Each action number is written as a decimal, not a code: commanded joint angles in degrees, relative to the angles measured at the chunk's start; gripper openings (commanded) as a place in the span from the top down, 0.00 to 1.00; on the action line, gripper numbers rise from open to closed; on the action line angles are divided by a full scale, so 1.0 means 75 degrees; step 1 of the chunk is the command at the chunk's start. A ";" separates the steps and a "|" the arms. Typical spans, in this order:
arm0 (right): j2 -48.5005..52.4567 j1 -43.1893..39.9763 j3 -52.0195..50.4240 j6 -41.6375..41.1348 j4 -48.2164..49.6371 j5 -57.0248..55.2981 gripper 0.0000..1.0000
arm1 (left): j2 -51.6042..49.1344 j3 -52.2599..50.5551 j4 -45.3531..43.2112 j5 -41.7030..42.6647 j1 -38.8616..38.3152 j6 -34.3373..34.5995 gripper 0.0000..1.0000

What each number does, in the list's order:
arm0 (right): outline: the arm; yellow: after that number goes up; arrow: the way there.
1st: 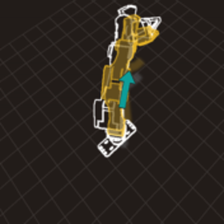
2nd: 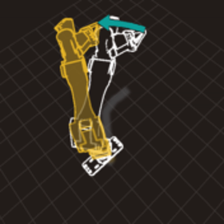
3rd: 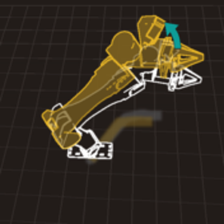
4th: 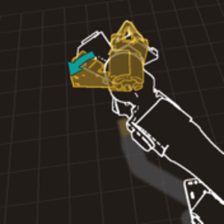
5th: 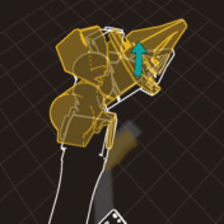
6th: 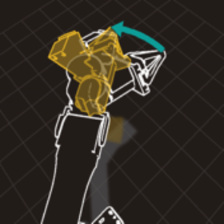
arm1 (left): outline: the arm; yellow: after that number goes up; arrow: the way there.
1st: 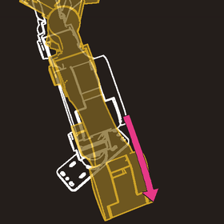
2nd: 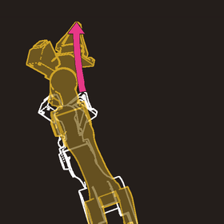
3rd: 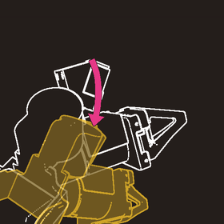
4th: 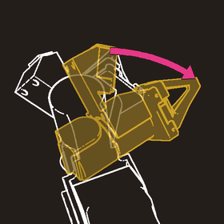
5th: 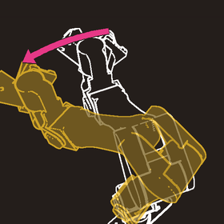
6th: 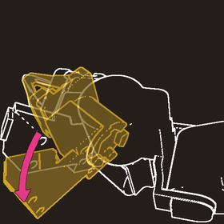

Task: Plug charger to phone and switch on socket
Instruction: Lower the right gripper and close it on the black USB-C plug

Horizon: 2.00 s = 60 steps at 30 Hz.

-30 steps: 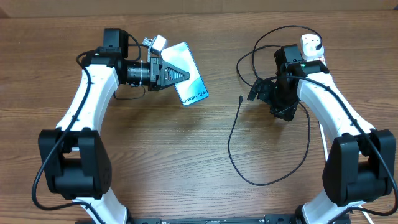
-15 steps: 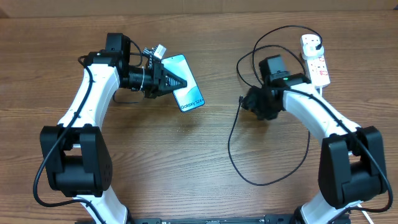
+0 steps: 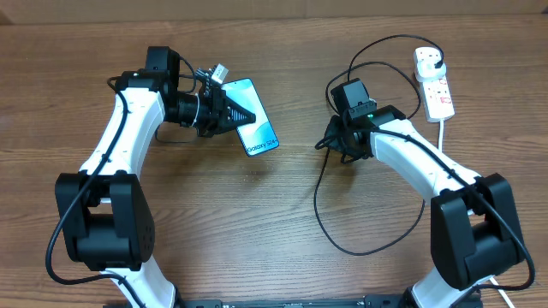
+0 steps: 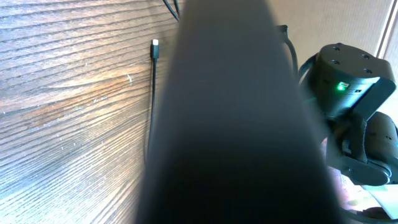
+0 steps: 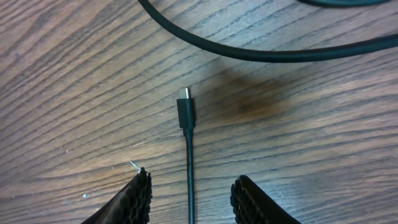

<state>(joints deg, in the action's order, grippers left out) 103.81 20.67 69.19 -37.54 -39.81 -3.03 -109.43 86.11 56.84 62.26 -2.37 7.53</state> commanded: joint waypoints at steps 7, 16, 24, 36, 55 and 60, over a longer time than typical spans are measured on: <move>0.0510 -0.0006 -0.0032 -0.0297 0.0108 0.0099 0.63 | 0.0058 0.0032 0.0047 0.0245 -0.0038 0.0023 0.96; 0.0729 -0.0006 -0.0090 -0.0344 0.0332 0.0073 0.65 | 0.0058 0.0032 0.0055 0.0242 -0.0038 0.0023 0.96; 0.0866 -0.0006 -0.0090 -0.0393 0.0493 0.0152 0.66 | 0.0058 0.0032 0.0052 0.0242 -0.0038 0.0023 0.96; 0.0950 -0.0006 -0.0090 -0.0361 0.0720 0.0015 0.69 | 0.0058 0.0032 0.0052 0.0242 -0.0038 0.0026 0.96; 0.1137 -0.0006 -0.0090 -0.0338 0.0863 0.0020 0.74 | 0.0058 0.0032 0.0055 0.0245 -0.0038 0.0029 0.96; 0.1137 -0.0006 -0.0090 -0.0335 0.0880 0.0015 0.78 | 0.0058 0.0032 0.0055 0.0245 -0.0038 0.0032 0.96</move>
<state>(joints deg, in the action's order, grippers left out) 111.39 20.67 68.93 -40.25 -33.54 -2.00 -109.43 86.11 57.28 62.26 -2.37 7.55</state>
